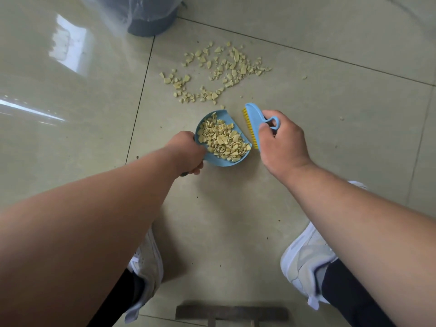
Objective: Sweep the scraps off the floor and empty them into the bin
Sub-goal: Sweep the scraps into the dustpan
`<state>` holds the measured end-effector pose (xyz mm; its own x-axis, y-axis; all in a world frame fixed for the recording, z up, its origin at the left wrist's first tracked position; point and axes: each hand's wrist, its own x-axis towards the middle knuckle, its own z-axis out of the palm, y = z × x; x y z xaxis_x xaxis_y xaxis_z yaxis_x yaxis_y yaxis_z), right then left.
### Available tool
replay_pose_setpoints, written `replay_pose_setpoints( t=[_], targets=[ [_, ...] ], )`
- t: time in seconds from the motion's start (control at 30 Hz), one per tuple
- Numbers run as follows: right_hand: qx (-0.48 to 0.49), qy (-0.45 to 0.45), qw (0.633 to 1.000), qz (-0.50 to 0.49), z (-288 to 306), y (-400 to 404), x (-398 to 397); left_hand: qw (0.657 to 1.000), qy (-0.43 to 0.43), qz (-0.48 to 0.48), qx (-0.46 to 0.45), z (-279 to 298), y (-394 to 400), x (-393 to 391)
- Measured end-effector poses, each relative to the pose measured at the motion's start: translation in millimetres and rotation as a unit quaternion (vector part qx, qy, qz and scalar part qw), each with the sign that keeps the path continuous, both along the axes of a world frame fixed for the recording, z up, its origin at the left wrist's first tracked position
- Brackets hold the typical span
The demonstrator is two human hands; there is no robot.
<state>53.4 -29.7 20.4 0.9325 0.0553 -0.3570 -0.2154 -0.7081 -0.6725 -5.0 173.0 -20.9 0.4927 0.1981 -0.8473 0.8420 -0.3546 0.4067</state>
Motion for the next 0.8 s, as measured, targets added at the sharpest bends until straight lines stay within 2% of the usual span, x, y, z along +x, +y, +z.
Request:
replay_pose_setpoints(
  t=[0.13,0.37,0.63,0.8],
  targets=[
    [0.014,-0.012,1.0,-0.024,0.8,4.1,11.0,0.999,0.002,0.049,-0.021,7.7,2.1,11.7],
    [0.012,-0.042,0.999,-0.029,0.4,8.9,49.6,0.998,0.008,0.061,-0.002,13.8,18.4,33.8],
    [-0.042,-0.12,0.992,0.021,-18.4,29.8,129.7,0.997,-0.018,0.068,0.016,3.8,50.3,14.0],
    [-0.057,-0.106,0.992,0.047,-35.8,51.2,164.9,0.995,-0.011,0.089,0.041,-8.1,74.5,-5.8]
  ],
)
